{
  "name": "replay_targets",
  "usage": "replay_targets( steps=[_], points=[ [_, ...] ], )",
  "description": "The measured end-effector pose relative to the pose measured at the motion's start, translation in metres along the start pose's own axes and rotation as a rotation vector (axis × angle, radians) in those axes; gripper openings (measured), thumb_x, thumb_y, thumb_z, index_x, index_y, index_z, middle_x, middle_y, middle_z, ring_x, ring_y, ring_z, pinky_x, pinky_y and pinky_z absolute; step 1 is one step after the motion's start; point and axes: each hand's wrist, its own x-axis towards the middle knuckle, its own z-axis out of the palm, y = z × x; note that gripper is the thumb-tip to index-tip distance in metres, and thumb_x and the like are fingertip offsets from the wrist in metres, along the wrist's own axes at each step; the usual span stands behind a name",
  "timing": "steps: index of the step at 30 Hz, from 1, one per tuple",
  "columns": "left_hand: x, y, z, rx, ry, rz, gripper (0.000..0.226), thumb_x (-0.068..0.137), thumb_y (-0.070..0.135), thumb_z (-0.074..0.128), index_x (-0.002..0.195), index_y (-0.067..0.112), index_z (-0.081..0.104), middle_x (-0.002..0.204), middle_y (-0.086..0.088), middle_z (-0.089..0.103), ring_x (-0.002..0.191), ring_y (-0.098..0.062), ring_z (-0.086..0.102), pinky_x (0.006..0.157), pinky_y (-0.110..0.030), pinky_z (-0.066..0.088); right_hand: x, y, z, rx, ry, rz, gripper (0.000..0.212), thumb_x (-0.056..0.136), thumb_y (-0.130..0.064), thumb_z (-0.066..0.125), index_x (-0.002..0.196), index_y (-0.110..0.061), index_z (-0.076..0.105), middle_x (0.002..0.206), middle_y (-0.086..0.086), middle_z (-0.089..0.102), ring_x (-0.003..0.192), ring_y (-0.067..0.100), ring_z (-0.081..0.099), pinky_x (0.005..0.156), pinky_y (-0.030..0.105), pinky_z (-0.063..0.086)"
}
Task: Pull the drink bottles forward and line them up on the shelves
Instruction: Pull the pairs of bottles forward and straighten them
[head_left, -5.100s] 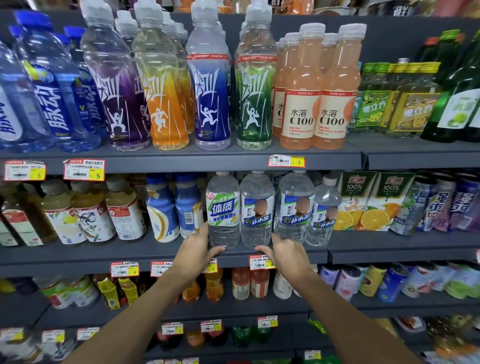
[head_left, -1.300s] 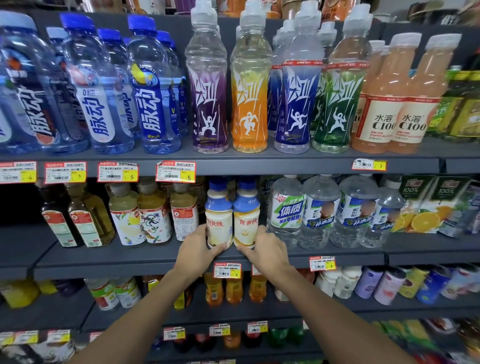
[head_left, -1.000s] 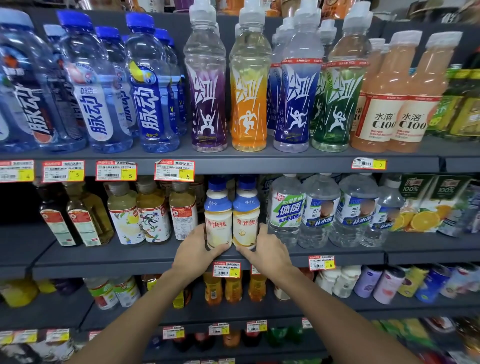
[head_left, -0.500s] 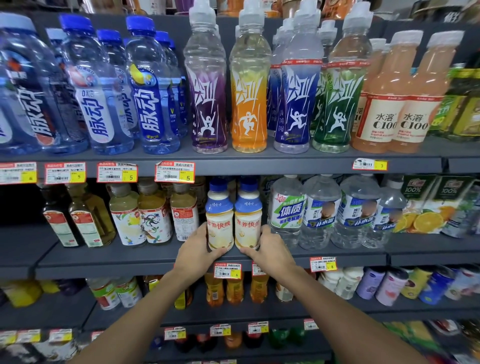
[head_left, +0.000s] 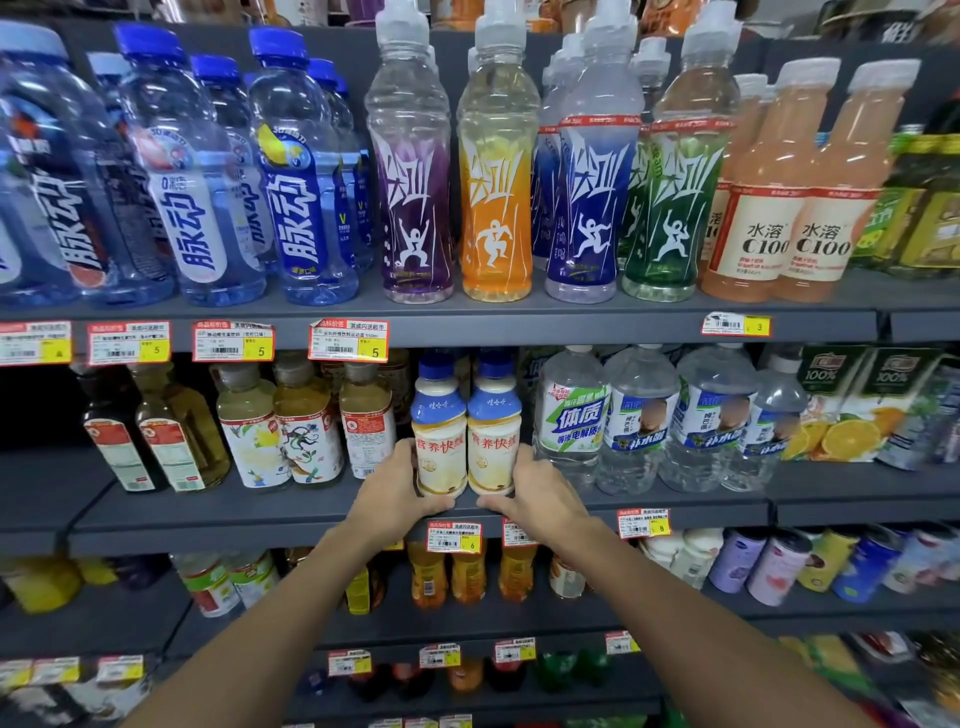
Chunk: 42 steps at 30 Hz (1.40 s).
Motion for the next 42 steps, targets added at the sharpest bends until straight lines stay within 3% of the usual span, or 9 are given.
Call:
replay_targets(
  steps=[10,25,42],
  points=[
    [0.000,-0.006,0.004,0.021,-0.010,0.033,0.086,0.068,0.048,0.087,0.138,0.023,0.043,0.136,0.005,0.059,0.123,-0.015,0.055,0.097,-0.029,0.045,-0.001,0.005,0.001,0.000,0.009,-0.029,0.069,0.084,-0.055,0.075,0.126,-0.011,0.044,0.122,0.012,0.065,0.114,0.030,0.063,0.092,0.044,0.054],
    [0.004,-0.005,0.001,0.111,-0.041,0.045,0.077,0.070,0.052,0.083,0.130,0.026,0.042,0.131,0.005,0.061,0.115,-0.015,0.058,0.081,-0.025,0.042,0.004,0.014,0.003,-0.173,0.038,-0.071,0.078,0.081,-0.072,0.066,0.124,-0.010,0.047,0.114,0.011,0.067,0.107,0.029,0.065,0.081,0.038,0.056],
    [0.001,0.001,0.001,0.115,-0.037,0.043,0.078,0.070,0.051,0.084,0.131,0.022,0.044,0.129,0.003,0.063,0.114,-0.017,0.060,0.089,-0.032,0.050,0.000,0.018,0.007,-0.268,0.096,-0.134,0.075,0.087,-0.073,0.054,0.127,-0.009,0.048,0.111,0.010,0.071,0.103,0.029,0.067,0.082,0.039,0.053]
  ],
)
